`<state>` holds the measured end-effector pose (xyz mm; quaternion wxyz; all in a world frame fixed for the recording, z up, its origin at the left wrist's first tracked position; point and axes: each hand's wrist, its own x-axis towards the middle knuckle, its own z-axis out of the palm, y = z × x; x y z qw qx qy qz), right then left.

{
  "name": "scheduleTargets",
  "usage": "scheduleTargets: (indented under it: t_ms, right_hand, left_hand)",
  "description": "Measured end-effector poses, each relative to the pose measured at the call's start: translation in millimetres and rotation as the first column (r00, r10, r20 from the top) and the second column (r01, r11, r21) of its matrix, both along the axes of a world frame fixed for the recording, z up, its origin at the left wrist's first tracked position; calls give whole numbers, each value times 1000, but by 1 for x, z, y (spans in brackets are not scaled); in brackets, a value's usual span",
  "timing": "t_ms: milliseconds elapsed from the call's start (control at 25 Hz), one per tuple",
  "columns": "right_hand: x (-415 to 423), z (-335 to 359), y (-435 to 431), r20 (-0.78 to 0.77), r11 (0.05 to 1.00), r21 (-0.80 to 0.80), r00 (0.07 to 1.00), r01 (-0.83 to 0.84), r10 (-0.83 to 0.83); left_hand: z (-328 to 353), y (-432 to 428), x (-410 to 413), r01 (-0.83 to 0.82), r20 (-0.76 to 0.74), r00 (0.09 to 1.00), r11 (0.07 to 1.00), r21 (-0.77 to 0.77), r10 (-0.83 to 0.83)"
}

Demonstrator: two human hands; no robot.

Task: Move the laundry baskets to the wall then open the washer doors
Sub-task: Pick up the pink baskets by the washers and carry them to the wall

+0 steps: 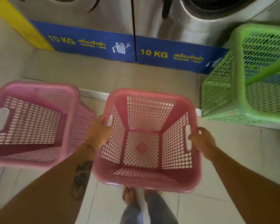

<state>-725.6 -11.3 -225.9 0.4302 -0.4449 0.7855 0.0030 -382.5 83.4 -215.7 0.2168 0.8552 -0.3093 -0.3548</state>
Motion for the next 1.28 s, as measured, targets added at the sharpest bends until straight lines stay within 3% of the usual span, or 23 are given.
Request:
scheduleTargets:
  t_ms: [120, 320, 440, 520, 760, 840, 1000, 1200, 1280]
  right_hand:
    - [9, -29, 27, 59, 999, 34, 998, 22, -24]
    - [12, -48, 62, 103, 998, 46, 994, -54, 49]
    - [13, -32, 63, 102, 986, 76, 985, -150, 142]
    - [14, -5, 60, 86, 974, 65, 973, -218, 212]
    - [-22, 122, 62, 47, 945, -120, 949, -304, 311]
    - [-53, 164, 62, 63, 942, -173, 951, -289, 303]
    - [-139, 232, 49, -16, 924, -293, 968, -245, 252]
    - [-258, 281, 11, -47, 919, -369, 991, -137, 128]
    - [-309, 293, -9, -47, 910, -400, 993, -114, 104]
  left_hand:
    - [-23, 24, 9, -30, -32, 999, 999, 22, 31]
    - [-48, 61, 27, 214, -39, 977, 949, 232, -211]
    - [-35, 67, 25, 175, 102, 971, 935, 310, -215]
    - [-8, 67, 15, 139, 196, 963, 961, 240, -188]
    - [127, 47, -47, 321, 182, 932, 947, -14, -313]
    - [172, 32, -73, 414, 166, 901, 909, -50, -402]
    - [230, -10, -141, 405, 160, 912, 889, -214, -377]
    - [266, -79, -243, 551, 268, 828, 803, -227, -492]
    - [271, -103, -293, 539, 293, 832, 812, -225, -472]
